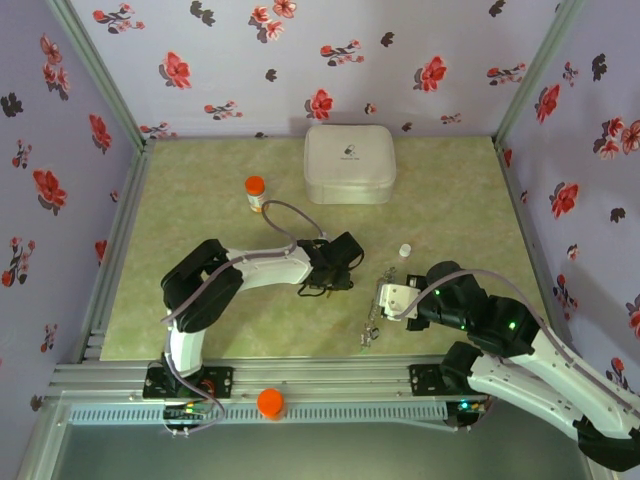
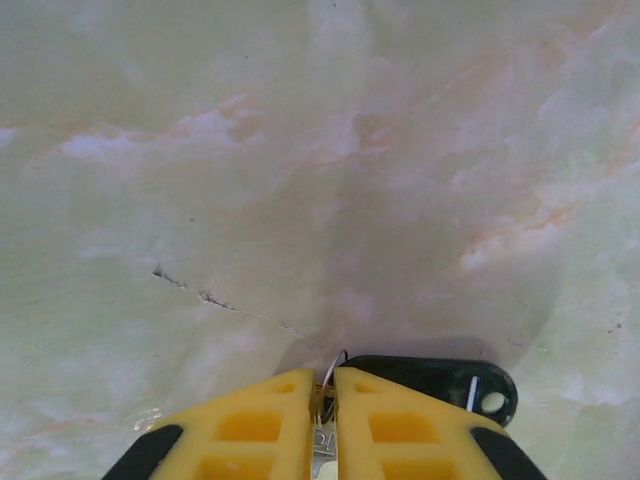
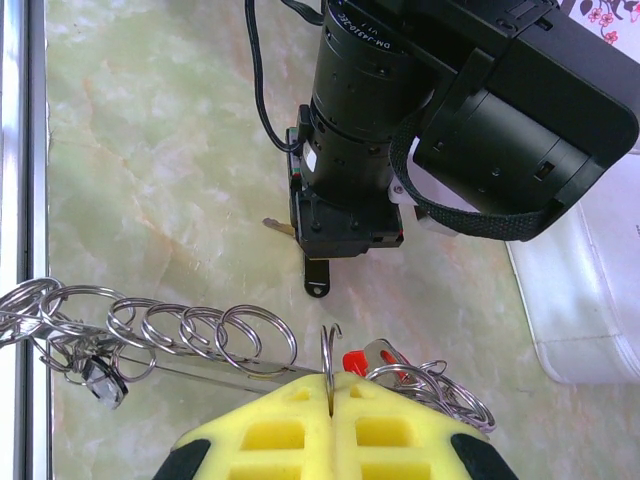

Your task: Put the keys on the keyring

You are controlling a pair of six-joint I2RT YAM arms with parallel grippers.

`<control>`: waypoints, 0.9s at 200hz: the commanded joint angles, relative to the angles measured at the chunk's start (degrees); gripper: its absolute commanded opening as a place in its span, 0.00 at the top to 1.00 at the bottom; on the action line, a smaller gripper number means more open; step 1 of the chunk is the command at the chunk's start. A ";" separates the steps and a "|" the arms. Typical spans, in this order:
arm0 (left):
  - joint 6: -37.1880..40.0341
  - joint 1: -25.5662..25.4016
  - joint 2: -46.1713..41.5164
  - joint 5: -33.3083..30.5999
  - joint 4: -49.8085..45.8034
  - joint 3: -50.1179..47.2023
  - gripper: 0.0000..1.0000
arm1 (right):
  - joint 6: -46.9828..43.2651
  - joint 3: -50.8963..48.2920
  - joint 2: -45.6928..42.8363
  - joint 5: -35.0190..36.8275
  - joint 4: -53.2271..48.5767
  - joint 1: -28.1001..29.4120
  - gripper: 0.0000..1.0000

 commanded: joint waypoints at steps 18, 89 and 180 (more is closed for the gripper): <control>-0.04 -0.65 0.83 0.43 0.06 1.17 0.92 | 0.61 0.20 -0.39 -0.76 3.30 0.20 1.00; 6.45 -1.26 -9.14 -6.87 3.17 -4.41 1.00 | 1.68 -0.82 0.11 -1.66 4.53 0.21 1.00; 50.51 1.40 -49.63 0.81 26.45 -35.74 1.00 | 3.41 -5.12 6.96 -7.02 18.48 0.35 1.00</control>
